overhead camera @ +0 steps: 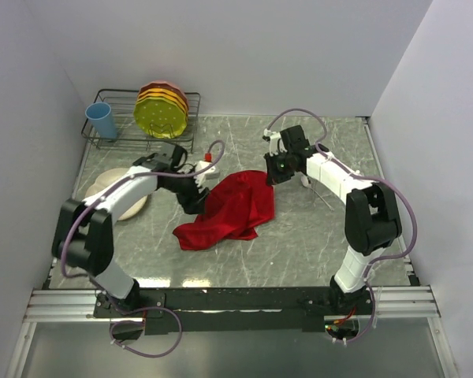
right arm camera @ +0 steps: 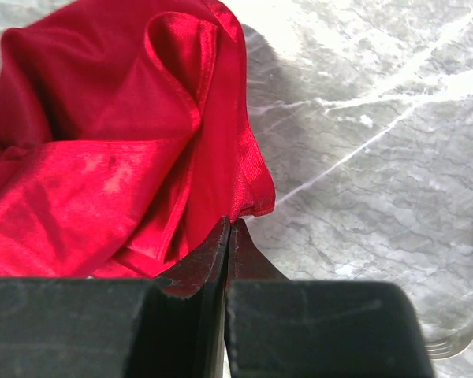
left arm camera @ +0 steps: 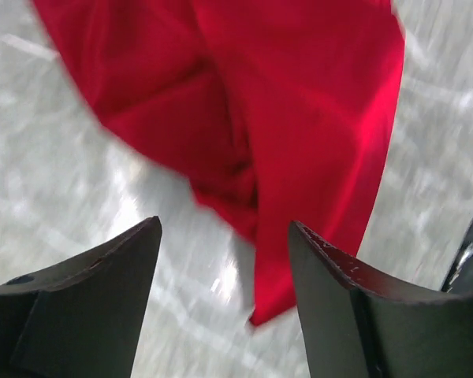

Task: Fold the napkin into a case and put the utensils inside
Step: Pick up the crumpled napkin from the center of the board.

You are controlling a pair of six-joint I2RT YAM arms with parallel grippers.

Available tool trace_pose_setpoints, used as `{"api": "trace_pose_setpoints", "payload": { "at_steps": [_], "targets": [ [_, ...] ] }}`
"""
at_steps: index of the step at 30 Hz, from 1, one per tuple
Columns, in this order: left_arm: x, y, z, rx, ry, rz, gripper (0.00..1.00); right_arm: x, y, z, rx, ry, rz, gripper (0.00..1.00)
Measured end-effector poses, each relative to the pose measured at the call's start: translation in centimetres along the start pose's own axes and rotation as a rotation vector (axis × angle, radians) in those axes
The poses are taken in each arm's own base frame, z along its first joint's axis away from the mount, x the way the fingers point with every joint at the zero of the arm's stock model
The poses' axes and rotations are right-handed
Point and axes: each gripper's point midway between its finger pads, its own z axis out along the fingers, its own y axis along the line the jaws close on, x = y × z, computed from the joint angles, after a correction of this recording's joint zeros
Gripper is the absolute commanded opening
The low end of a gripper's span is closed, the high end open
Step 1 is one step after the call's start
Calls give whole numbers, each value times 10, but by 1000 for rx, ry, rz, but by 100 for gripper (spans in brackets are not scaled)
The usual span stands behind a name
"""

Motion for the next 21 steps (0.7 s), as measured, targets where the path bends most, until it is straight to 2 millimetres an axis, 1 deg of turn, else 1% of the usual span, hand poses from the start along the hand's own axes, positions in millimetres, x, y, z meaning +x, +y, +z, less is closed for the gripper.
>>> {"api": "trace_pose_setpoints", "payload": {
  "at_steps": [2,4,7,8,9,10,11,12,15,18,21],
  "targets": [
    [-6,-3,17,33,-1,-34,74,-2,3,-4,-10,-10,0,0],
    [-14,-13,36,80,-1,-45,73,-7,7,-10,-21,-25,-1,0],
    [-16,-36,56,152,21,-37,50,-16,11,-18,-27,-52,-3,0],
    [-15,-45,62,178,34,-23,29,-18,12,-21,-28,-58,-4,0],
    [-14,-52,65,197,44,-18,22,-20,13,-23,-28,-66,-5,0],
    [-11,-63,70,230,59,5,15,-22,14,-25,-28,-72,-5,0],
    [-8,-71,71,252,73,17,4,-23,14,-27,-28,-75,-5,0],
    [-4,-81,72,281,92,35,1,-24,15,-29,-27,-78,-3,0],
    [11,-108,70,347,139,108,1,-32,14,-35,-25,-94,-4,0],
    [23,-138,55,393,156,219,1,-41,14,-44,-21,-119,-4,0],
    [28,-174,32,433,136,371,1,-58,15,-59,-16,-168,-15,0]
  ]
}}
